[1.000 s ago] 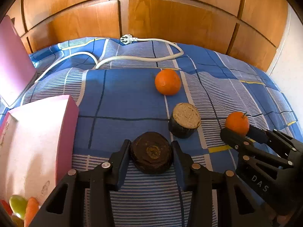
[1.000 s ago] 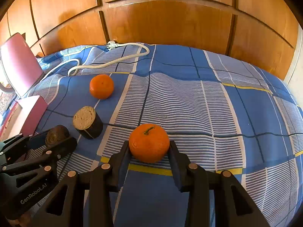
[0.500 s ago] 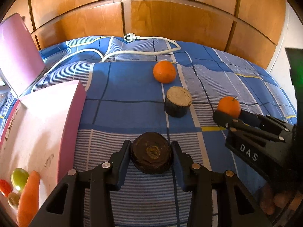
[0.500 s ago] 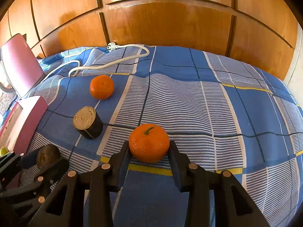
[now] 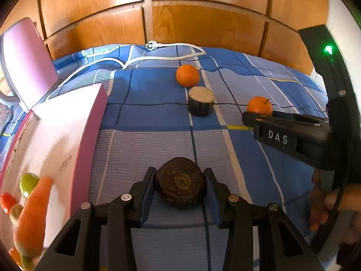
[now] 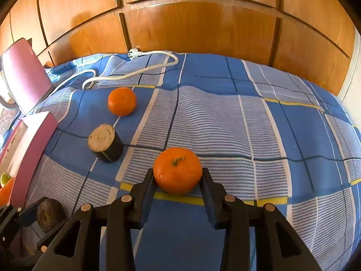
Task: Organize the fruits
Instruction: 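Lift the mandarin with the right tool while the left tool lifts the dark slice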
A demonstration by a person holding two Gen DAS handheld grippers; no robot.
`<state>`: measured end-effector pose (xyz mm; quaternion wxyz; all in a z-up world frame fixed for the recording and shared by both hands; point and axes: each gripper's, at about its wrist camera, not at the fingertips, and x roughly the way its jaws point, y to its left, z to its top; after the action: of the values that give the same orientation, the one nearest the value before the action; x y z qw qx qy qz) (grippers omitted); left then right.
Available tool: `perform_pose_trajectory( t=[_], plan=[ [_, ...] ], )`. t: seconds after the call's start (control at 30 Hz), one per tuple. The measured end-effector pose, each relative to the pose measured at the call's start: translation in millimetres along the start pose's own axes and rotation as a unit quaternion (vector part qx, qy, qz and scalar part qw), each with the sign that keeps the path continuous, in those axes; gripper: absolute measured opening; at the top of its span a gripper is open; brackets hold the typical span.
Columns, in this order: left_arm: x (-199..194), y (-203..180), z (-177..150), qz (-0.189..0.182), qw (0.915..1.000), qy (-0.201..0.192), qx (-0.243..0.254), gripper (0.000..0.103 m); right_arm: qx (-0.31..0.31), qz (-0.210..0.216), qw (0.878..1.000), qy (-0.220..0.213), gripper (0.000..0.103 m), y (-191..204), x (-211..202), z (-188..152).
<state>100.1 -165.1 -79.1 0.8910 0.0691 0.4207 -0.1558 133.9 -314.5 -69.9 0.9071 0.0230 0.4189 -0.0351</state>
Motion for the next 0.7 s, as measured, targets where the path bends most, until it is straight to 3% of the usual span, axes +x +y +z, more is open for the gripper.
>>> perform_pose_trajectory(
  t=[0.37, 0.7],
  plan=[
    [-17, -5, -21, -0.005, 0.9999, -0.009, 0.009, 0.042, -0.009, -0.011, 1.000, 0.024, 0.039, 0, -32, -34],
    [-32, -9, -34, -0.027, 0.9995, -0.004, 0.016, 0.042, 0.008, -0.020, 1.000, 0.004, 0.039, 13, -68, -79]
  ],
)
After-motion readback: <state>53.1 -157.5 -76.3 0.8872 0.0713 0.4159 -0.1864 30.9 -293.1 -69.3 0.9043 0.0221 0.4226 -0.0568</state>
